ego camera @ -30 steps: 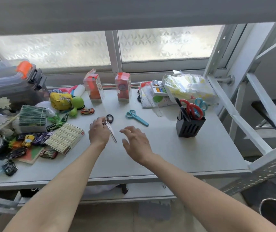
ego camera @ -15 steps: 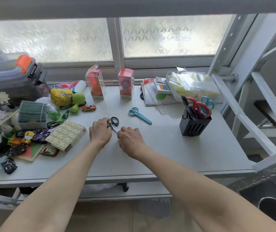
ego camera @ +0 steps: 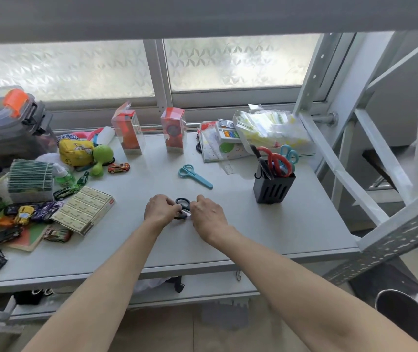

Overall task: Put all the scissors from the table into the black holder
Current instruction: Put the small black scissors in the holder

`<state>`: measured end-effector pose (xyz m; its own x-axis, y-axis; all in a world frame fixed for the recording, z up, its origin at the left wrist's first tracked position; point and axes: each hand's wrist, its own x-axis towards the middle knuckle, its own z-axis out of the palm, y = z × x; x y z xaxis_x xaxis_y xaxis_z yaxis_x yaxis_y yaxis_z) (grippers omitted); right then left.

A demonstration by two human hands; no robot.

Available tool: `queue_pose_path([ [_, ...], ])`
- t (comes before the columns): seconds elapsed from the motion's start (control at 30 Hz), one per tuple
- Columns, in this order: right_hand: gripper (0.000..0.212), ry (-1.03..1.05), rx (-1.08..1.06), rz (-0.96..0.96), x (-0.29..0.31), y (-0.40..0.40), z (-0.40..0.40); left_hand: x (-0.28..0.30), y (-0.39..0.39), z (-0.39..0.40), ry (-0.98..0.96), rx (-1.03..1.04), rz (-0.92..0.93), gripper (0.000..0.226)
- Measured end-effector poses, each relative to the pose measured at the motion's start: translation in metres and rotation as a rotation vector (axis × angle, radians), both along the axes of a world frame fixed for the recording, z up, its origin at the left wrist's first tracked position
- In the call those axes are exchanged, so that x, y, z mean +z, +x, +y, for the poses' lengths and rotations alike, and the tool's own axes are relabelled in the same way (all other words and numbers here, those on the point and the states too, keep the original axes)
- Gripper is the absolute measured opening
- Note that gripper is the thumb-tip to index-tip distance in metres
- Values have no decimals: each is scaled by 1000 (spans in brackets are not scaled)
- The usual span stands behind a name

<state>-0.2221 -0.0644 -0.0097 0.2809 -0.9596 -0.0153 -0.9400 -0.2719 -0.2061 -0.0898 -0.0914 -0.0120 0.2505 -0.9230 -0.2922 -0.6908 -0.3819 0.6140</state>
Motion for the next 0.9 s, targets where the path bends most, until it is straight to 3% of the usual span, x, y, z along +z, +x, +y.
queue_pose_path([
  [0.13,21,-106,-25,50,-1,-18,10,10,-21,4,-42,45,217,24],
  [0.33,16,-231,-116,-106,0,-67,28,42,-54,11,-228,-32,516,32],
  [0.43,16,-313,-110,-196,0,-103,36,49,-68,9,-284,-37,527,31],
  [0.5,3,-376,-59,-396,3,-127,47,50,-80,7,-266,-73,518,27],
  [0.63,4,-532,-177,-795,27,-164,74,48,-109,3,-186,-190,458,24],
  [0.8,11,-709,-418,-991,65,-200,51,44,-147,-6,-154,-353,402,58],
  [0.9,26,-679,-538,-1066,87,-215,16,47,-166,-14,-172,-413,320,71],
])
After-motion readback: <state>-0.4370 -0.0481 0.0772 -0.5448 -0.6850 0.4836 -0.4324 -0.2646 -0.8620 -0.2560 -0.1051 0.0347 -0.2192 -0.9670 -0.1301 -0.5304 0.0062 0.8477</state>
